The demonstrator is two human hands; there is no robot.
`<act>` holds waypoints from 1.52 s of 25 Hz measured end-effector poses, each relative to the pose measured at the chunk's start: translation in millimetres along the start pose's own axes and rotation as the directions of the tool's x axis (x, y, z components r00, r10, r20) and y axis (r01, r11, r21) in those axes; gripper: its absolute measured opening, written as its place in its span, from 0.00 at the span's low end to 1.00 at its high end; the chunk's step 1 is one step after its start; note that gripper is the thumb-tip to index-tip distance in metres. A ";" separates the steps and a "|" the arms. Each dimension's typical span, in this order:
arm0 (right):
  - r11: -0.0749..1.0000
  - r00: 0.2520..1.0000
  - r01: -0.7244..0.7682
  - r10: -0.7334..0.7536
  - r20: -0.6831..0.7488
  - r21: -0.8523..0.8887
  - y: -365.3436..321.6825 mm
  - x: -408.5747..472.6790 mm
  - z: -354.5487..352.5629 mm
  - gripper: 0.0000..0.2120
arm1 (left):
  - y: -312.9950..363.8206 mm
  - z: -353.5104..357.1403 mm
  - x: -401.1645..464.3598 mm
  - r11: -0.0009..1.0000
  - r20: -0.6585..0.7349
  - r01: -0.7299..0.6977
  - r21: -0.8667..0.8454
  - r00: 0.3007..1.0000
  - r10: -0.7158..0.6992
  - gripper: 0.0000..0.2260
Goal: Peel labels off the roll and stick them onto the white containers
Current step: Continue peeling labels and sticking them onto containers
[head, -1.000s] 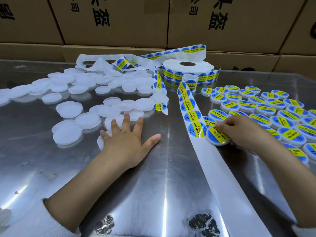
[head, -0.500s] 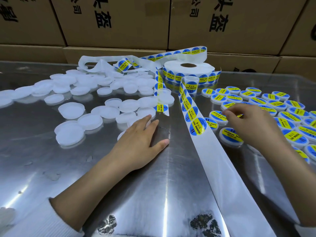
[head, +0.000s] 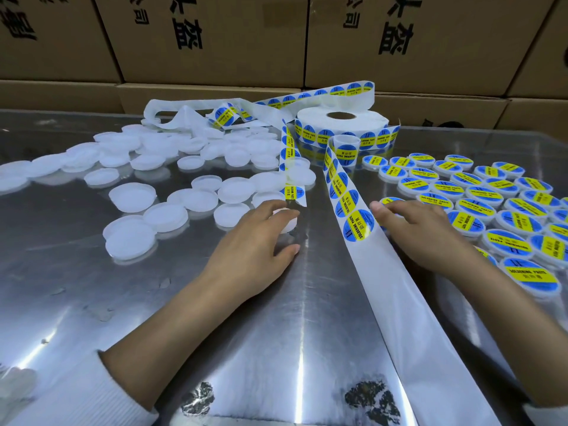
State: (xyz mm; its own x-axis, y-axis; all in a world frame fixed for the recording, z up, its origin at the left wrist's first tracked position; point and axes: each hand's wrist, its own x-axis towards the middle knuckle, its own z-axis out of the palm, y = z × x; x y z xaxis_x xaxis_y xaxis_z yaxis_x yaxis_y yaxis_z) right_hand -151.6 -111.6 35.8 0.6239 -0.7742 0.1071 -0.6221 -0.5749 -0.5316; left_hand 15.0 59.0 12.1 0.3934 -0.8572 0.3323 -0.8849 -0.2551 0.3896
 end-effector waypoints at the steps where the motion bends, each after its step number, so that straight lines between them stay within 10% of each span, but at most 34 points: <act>1: 0.999 0.999 0.021 -0.022 0.024 0.050 -3.0 -1.8 2.4 0.14 | -1.7 0.4 0.5 0.998 0.033 0.050 0.050 0.998 -0.051 0.23; 12: 0.819 0.974 0.141 -0.216 0.072 0.556 -21.0 -16.0 33.7 0.06 | 0.9 -12.5 3.5 0.988 -0.075 0.034 0.150 0.997 -0.023 0.10; 19: 0.770 0.993 0.078 -0.118 0.020 0.634 -19.6 -12.9 31.7 0.06 | 10.3 -8.5 3.8 0.928 -0.102 0.038 -0.371 0.991 -0.082 0.09; 25: 0.787 0.998 0.051 -0.065 0.001 0.615 -19.8 -13.1 30.2 0.16 | 7.5 -2.7 1.5 0.989 -0.037 -0.092 -0.111 0.995 0.089 0.09; 38: 0.690 0.918 0.279 -0.396 0.026 0.668 -33.1 -21.5 24.0 0.10 | 25.2 -4.0 -2.4 0.957 -0.240 -0.206 -0.203 0.958 0.155 0.14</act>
State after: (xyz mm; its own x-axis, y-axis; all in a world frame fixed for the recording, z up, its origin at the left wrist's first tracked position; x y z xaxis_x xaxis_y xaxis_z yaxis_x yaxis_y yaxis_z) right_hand -133.1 -69.6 31.0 0.8314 -0.4760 0.2867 0.0603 -0.4357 -0.8981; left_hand -7.3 56.5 24.5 0.2993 -0.7539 0.5848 -0.8775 0.0232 0.4790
